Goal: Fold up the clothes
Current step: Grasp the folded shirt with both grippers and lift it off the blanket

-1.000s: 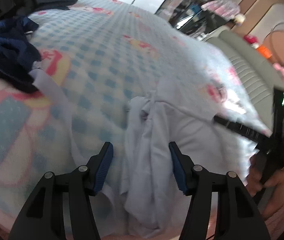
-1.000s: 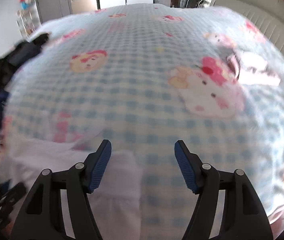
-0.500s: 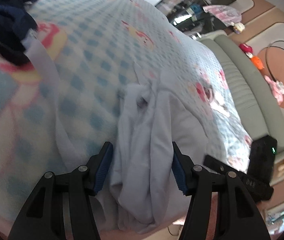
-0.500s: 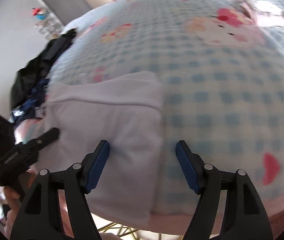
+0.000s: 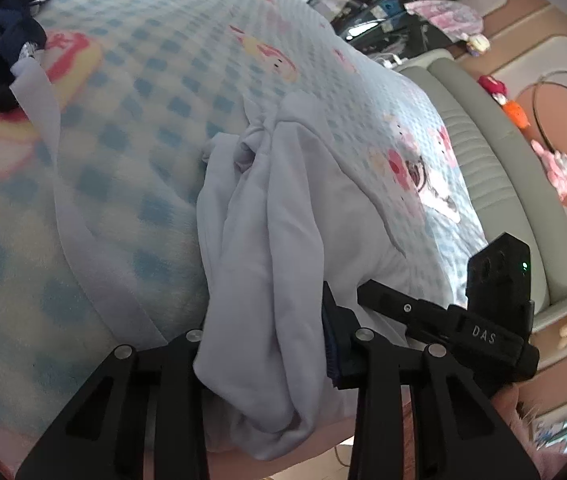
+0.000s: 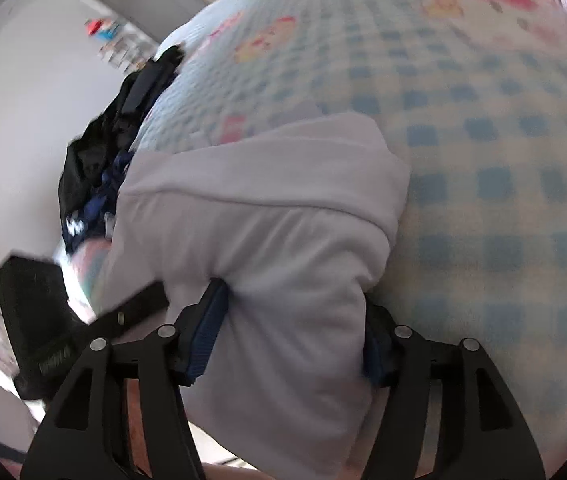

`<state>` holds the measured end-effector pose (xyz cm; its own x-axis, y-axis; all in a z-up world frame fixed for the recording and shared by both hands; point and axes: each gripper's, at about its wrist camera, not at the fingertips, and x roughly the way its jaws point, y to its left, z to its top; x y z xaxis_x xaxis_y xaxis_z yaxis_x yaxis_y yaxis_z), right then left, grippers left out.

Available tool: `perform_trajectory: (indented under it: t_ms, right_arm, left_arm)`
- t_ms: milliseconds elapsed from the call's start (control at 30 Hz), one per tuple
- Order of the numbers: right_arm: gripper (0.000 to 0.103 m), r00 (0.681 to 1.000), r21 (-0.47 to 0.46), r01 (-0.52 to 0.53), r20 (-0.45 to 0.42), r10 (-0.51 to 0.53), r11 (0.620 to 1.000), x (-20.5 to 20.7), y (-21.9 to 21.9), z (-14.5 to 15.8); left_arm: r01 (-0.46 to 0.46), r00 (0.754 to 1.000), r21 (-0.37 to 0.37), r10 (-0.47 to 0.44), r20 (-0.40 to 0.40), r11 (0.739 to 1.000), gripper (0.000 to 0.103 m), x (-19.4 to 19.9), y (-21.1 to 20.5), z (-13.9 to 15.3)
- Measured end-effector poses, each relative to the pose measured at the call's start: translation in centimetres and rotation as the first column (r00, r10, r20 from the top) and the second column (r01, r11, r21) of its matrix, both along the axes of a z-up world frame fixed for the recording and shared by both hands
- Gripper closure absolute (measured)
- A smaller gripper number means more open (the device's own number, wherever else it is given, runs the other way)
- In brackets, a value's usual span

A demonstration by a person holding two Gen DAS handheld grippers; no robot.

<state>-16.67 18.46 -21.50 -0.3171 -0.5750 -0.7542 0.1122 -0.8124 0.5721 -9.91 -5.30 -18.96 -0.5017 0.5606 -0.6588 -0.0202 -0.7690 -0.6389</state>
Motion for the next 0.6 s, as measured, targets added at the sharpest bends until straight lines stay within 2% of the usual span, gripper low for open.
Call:
perform_trajectory:
  t_ms: [33, 67, 133, 233, 367, 600]
  right_arm:
    - [0.054, 1.000, 0.000, -0.003, -0.004, 0.003, 1.000, 0.0, -0.1, 0.4]
    - [0.063, 0.999, 0.007, -0.014, -0.033, 0.014, 1.000, 0.1, -0.4, 1.4]
    - [0.071, 0.996, 0.008, -0.024, -0.085, 0.025, 1.000, 0.4, -0.4, 3.5]
    - [0.073, 0.990, -0.005, -0.010, -0.138, 0.009, 1.000, 0.3, 0.5, 6.4]
    - [0.075, 0.984, -0.036, 0.036, -0.173, -0.042, 0.999, 0.2, 2.9, 9.2]
    - [0.075, 0.967, -0.004, 0.114, -0.229, -0.112, 0.994, 0.8, 8.9, 12.2]
  left_arm:
    - [0.003, 1.000, -0.024, -0.003, -0.022, 1.000, 0.082, 0.1, 0.4, 1.1]
    - [0.009, 0.999, -0.064, -0.012, -0.053, 0.998, 0.082, 0.3, 1.1, 2.3]
    - [0.023, 0.995, -0.143, -0.037, -0.095, 0.989, 0.083, 0.5, 2.6, 4.7]
    - [0.031, 0.991, -0.162, -0.052, -0.125, 0.986, 0.083, 0.2, 4.1, 7.2]
    - [0.061, 0.983, -0.175, -0.089, -0.161, 0.983, 0.083, -0.3, 6.4, 9.1]
    - [0.156, 0.965, -0.185, -0.189, -0.181, 0.970, 0.083, -2.8, 12.6, 10.6]
